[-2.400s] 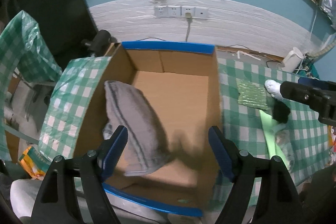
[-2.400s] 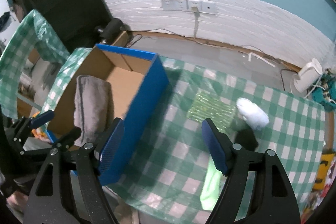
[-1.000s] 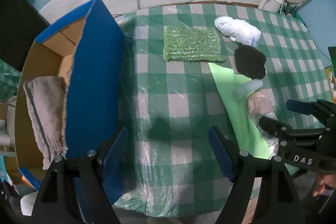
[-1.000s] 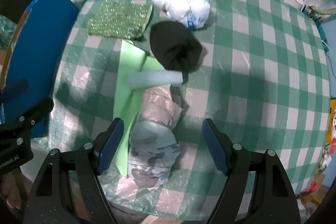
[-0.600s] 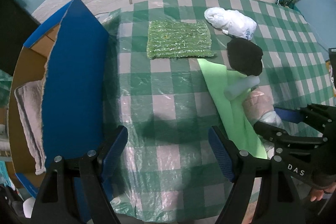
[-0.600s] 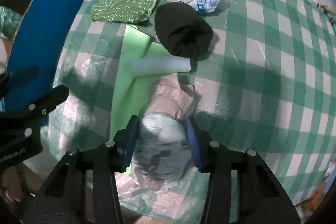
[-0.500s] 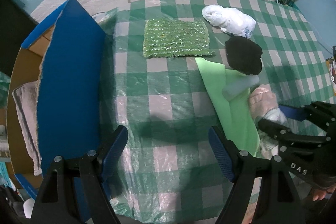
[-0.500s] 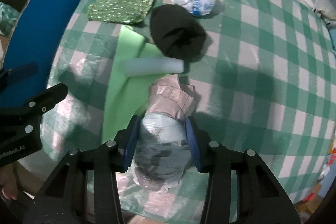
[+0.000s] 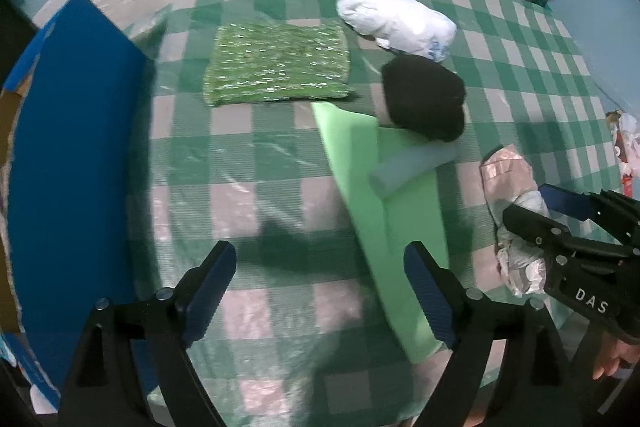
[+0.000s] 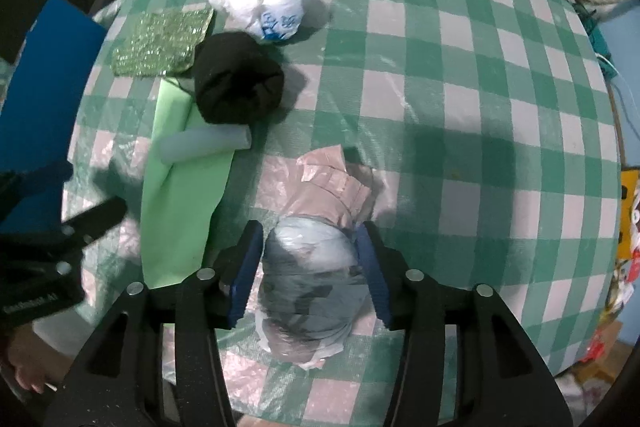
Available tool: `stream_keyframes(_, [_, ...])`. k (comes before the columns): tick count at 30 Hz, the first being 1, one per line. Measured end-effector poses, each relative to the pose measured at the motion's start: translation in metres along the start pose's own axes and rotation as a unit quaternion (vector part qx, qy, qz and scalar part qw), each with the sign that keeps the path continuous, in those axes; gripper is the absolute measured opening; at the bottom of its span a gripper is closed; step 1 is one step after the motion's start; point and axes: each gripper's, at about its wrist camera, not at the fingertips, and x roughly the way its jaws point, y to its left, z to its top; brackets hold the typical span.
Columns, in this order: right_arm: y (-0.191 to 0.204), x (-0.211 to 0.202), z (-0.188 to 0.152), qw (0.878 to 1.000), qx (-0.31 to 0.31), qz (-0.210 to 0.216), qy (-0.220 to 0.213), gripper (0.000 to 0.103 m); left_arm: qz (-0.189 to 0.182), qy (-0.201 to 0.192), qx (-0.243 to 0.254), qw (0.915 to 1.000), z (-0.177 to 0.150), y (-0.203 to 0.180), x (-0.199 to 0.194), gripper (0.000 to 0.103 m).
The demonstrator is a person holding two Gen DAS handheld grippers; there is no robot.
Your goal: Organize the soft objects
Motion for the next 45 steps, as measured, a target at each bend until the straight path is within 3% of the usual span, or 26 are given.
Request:
stream_keyframes(9, [-0.026,-0.015,-0.002,1.0,0.015,0.008,-0.011,0.053,-0.032,0.022,-0.002,0.9992,0.003,-0.02,0.022,0.087])
stream_keyframes(20, [-0.032,-0.01,-0.006,1.0,0.021,0.016,-0.01,0.058,-0.041,0.039,0.003,0.9984,0.002,-0.043,0.047,0.088])
stream_keyframes(24, [-0.036,-0.011,-0.007,0.999,0.027,0.017,-0.012,0.059,-0.031,0.025,0.008,0.9992,0.003,-0.047,0.057,0.087])
stream_keyframes(25, [-0.037,-0.011,-0.007,0.999,0.028,0.017,-0.012,0.06,-0.031,0.021,0.009,0.9992,0.002,-0.048,0.058,0.085])
stream_keyframes(27, [-0.039,-0.011,-0.008,0.999,0.029,0.017,-0.012,0.061,-0.022,0.008,0.012,0.9997,0.001,-0.057,0.059,0.067])
stream_keyframes(28, [-0.04,-0.012,-0.009,0.999,0.03,0.017,-0.012,0.061,-0.01,0.002,0.015,0.9998,-0.003,-0.058,0.057,0.065])
stream_keyframes(30, [-0.04,-0.012,-0.01,0.999,0.028,0.017,-0.011,0.061,0.017,-0.007,0.028,0.9994,-0.008,-0.062,0.057,0.045])
stream_keyframes(33, [-0.037,-0.011,-0.011,1.0,0.023,0.017,-0.01,0.061,0.011,-0.015,0.034,0.9992,-0.01,-0.068,0.052,0.019])
stream_keyframes(34, [-0.036,-0.011,-0.011,1.0,0.021,0.017,-0.009,0.061,0.008,-0.016,0.034,0.9992,-0.011,-0.065,0.051,0.015])
stream_keyframes(39, [-0.029,-0.006,-0.011,1.0,0.009,0.011,-0.004,0.07,-0.016,-0.012,0.025,0.9995,-0.015,-0.043,0.044,0.009])
stream_keyframes(45, [-0.019,0.01,-0.011,1.0,-0.008,-0.008,0.013,0.073,0.001,-0.027,0.033,0.9991,-0.022,-0.032,0.029,0.008])
